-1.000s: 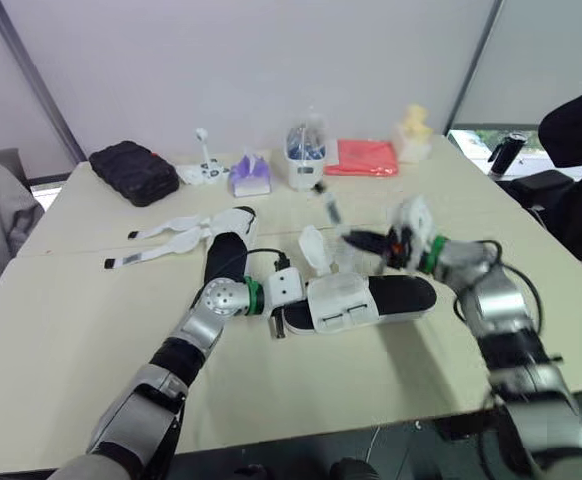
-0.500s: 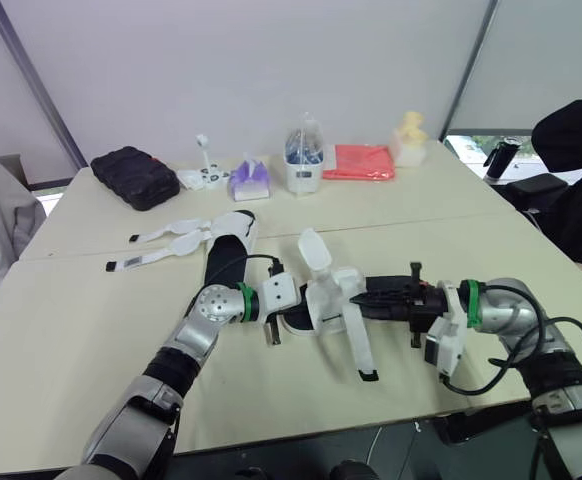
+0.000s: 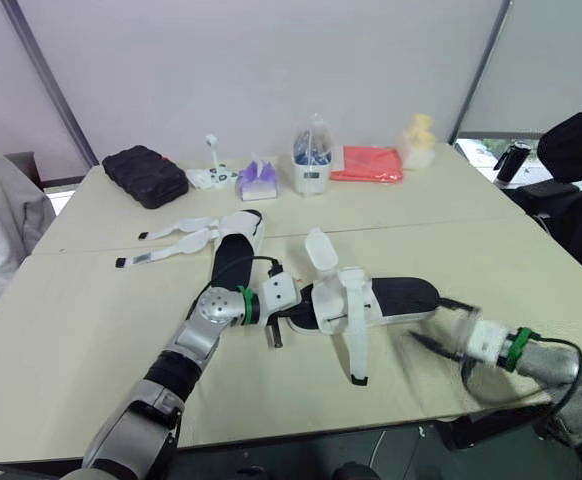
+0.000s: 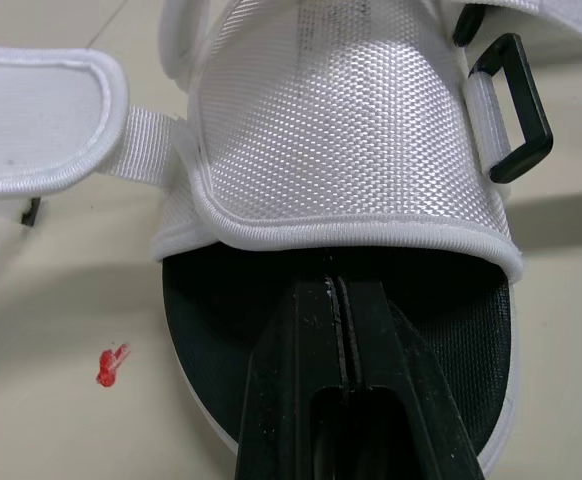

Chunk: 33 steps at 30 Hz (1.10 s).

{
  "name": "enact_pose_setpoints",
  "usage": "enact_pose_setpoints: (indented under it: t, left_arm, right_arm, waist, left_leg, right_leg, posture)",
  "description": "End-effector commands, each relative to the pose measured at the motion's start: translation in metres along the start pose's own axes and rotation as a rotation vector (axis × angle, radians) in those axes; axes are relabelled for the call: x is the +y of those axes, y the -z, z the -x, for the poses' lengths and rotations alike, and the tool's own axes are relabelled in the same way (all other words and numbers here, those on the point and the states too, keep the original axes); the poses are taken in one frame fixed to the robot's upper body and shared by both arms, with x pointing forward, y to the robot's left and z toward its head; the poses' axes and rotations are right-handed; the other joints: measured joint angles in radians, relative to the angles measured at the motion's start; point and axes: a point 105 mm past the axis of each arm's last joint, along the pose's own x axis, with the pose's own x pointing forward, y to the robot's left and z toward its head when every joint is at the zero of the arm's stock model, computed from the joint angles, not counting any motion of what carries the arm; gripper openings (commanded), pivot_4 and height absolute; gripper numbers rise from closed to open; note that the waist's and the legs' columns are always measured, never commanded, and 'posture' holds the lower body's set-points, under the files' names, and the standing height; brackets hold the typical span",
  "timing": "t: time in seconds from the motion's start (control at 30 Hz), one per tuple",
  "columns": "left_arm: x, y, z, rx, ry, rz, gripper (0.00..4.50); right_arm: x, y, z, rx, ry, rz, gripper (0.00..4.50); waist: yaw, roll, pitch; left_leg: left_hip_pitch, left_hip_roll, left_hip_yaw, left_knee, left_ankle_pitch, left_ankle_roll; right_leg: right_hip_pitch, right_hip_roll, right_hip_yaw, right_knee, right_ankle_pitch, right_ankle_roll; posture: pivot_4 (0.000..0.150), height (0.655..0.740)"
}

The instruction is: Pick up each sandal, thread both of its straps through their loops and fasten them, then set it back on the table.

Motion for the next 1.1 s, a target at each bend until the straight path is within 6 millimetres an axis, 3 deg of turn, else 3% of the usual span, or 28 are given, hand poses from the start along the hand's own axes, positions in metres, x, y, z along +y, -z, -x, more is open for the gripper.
enact_pose_setpoints:
  t: [0.03, 0.13, 0.23, 0.47, 0.7, 1.03, 1.1]
  left_arm:
    - [-0.005, 0.003, 0.006, 0.022, 0.032, 0.032, 0.00]
    - [-0.004, 0.002, 0.004, 0.032, 0.025, 0.018, 0.00]
    - [-0.006, 0.003, 0.000, 0.041, 0.027, 0.007, 0.00]
    - [-0.009, 0.002, -0.003, 0.028, 0.016, 0.018, 0.00]
    - [-0.015, 0.001, -0.005, 0.023, 0.013, 0.026, 0.00]
    - [-0.016, 0.002, -0.002, 0.026, 0.002, 0.034, 0.00]
    - [-0.016, 0.002, -0.002, 0.025, 0.004, 0.035, 0.00]
  right_arm:
    - [0.047, -0.064, 0.005, 0.007, -0.382, -0.607, 3.43]
    - [0.068, -0.071, 0.011, 0.094, -0.507, -0.690, 3.43]
    - [0.084, -0.060, 0.012, 0.186, -0.554, -0.728, 3.43]
    - [0.091, -0.040, -0.008, 0.206, -0.507, -0.757, 3.43]
    - [0.097, -0.039, -0.025, 0.193, -0.524, -0.769, 3.43]
    - [0.064, -0.053, -0.001, 0.127, -0.538, -0.842, 3.43]
    - [0.061, -0.048, -0.001, 0.149, -0.510, -0.827, 3.43]
  waist:
    - [0.000, 0.002, 0.000]
    - [0.009, -0.005, 0.000]
    - [0.019, -0.006, 0.000]
    - [0.034, -0.006, 0.000]
    - [0.035, -0.006, 0.000]
    - [0.035, -0.006, 0.000]
    - [0.035, -0.006, 0.000]
  left_leg:
    - [-0.001, 0.000, 0.000, 0.000, 0.000, 0.000]
    - [-0.001, 0.003, -0.003, -0.001, -0.001, 0.001]
    - [-0.002, 0.002, -0.005, 0.000, -0.001, 0.001]
    - [-0.003, 0.001, -0.001, 0.002, -0.003, 0.004]
    - [-0.003, 0.000, -0.001, 0.001, -0.003, 0.004]
    - [-0.003, 0.000, -0.001, 0.001, -0.003, 0.004]
    - [-0.003, 0.000, -0.001, 0.001, -0.003, 0.004]
  right_leg:
    - [-0.001, 0.000, 0.000, 0.000, 0.000, 0.000]
    - [0.001, 0.001, -0.005, -0.003, -0.001, -0.001]
    - [0.003, -0.001, -0.008, -0.007, 0.000, -0.001]
    - [0.005, -0.002, -0.007, -0.013, 0.002, 0.001]
    - [0.004, -0.002, -0.007, -0.013, 0.002, 0.001]
    - [0.004, -0.002, -0.007, -0.013, 0.002, 0.001]
    - [0.004, -0.002, -0.007, -0.013, 0.002, 0.001]
  posture:
    - [0.150, 0.7400]
    - [0.150, 0.7400]
    - [0.150, 0.7400]
    - [0.150, 0.7400]
    - [0.150, 0.7400]
    - [0.150, 0.7400]
    - [0.150, 0.7400]
